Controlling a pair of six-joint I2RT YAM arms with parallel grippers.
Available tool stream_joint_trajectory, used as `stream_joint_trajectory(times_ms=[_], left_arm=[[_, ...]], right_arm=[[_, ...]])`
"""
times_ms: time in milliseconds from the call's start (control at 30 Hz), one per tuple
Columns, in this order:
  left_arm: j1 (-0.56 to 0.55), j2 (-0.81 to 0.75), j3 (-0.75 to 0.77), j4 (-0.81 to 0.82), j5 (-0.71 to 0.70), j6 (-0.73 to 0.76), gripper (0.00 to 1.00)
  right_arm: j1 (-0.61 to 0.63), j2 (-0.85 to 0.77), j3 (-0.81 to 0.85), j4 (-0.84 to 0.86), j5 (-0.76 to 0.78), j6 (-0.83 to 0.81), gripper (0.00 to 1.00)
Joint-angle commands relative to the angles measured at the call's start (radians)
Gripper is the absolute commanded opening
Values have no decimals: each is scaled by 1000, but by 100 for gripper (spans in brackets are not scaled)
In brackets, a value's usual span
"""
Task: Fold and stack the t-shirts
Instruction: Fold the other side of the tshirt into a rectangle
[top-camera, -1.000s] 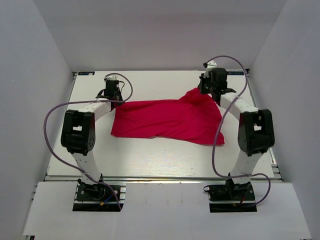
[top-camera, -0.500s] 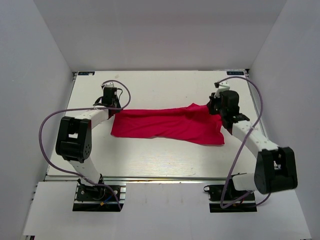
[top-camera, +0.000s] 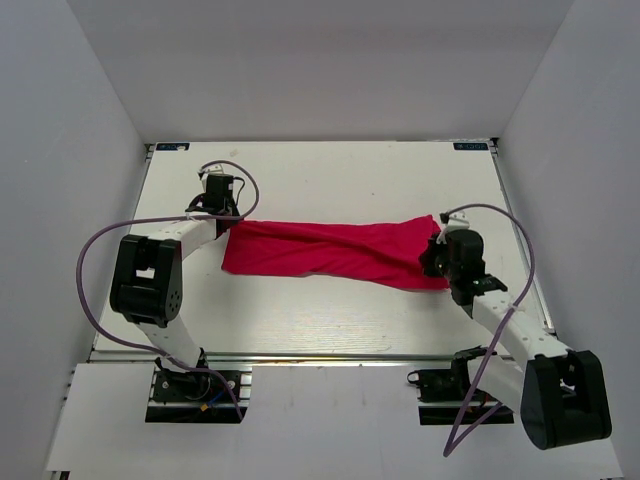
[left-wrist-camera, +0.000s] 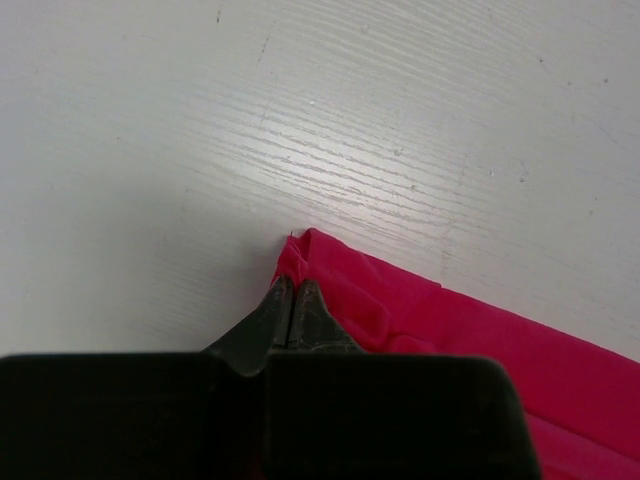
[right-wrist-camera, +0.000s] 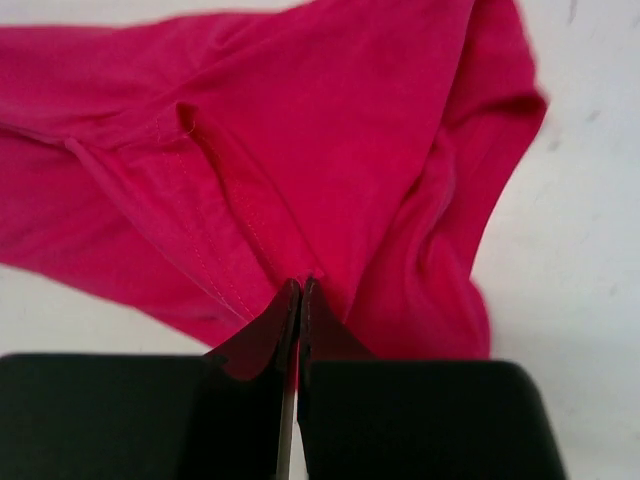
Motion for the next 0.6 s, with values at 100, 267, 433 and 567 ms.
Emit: stream_joint_trajectory(times_ms=[100,267,433,567], left_arm=[[15,0,27,-41,-9,-38,0],[15,-9,40,-128,-21,-79,78],[15,-68,148,-306,-165,-115,100],[15,-104,188,-329,-106,-104,100]], right_arm=[[-1,-109,-133,17,-103,128,5],[1,-127,-126,-46,-143,153,57],[1,-173,-11,-138,-87,104,78],[1,-148,63,-118,-111,85,80]])
